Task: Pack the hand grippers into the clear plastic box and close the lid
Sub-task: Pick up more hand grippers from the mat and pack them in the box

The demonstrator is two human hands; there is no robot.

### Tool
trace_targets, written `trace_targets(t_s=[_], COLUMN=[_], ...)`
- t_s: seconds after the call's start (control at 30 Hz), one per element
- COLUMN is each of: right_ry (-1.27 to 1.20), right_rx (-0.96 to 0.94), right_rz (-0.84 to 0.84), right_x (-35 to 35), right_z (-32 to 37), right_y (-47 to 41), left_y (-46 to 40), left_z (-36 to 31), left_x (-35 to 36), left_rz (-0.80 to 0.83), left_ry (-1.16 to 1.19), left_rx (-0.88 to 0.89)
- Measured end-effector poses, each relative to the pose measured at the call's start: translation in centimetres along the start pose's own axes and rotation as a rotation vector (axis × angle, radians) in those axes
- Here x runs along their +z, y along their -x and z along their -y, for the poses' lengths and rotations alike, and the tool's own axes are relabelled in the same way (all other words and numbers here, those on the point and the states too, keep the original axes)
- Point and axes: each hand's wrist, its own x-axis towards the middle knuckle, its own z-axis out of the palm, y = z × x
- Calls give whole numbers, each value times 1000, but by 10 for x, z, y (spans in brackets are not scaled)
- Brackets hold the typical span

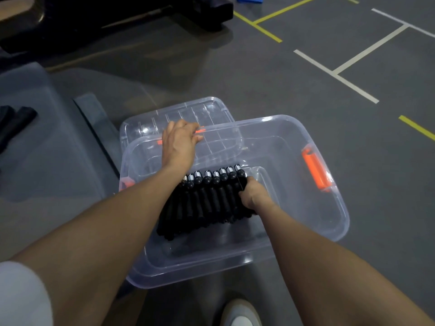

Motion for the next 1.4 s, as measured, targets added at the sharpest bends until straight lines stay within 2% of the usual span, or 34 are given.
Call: trace_targets(t_s=[0.27, 0.43, 0.53, 0.73, 0.9, 1.17, 1.4], right_ry=[-66, -17, 14, 143, 173, 282, 406], right_rx=[-141, -355, -489, -703, -779, -905, -952], right_rz=[-223, -268, -232, -85, 72, 143, 79], right_x=[-24, -28, -11, 67, 150, 278, 334], right_z=[41, 111, 165, 267, 328, 398, 431], right_y=[22, 70, 112, 201, 251, 262, 243], left_y=[-1, 35, 69, 159, 214, 262, 261], left_z=[1, 20, 53, 147, 227, 347, 410], left_x=[-27, -101, -157, -264, -326, -342, -330], left_rz=[164, 93, 24, -82, -156, -221, -248], left_ry=[-12, 39, 39, -23, -18, -14, 33], left_rx=[1, -90, -196, -446, -632, -885, -983])
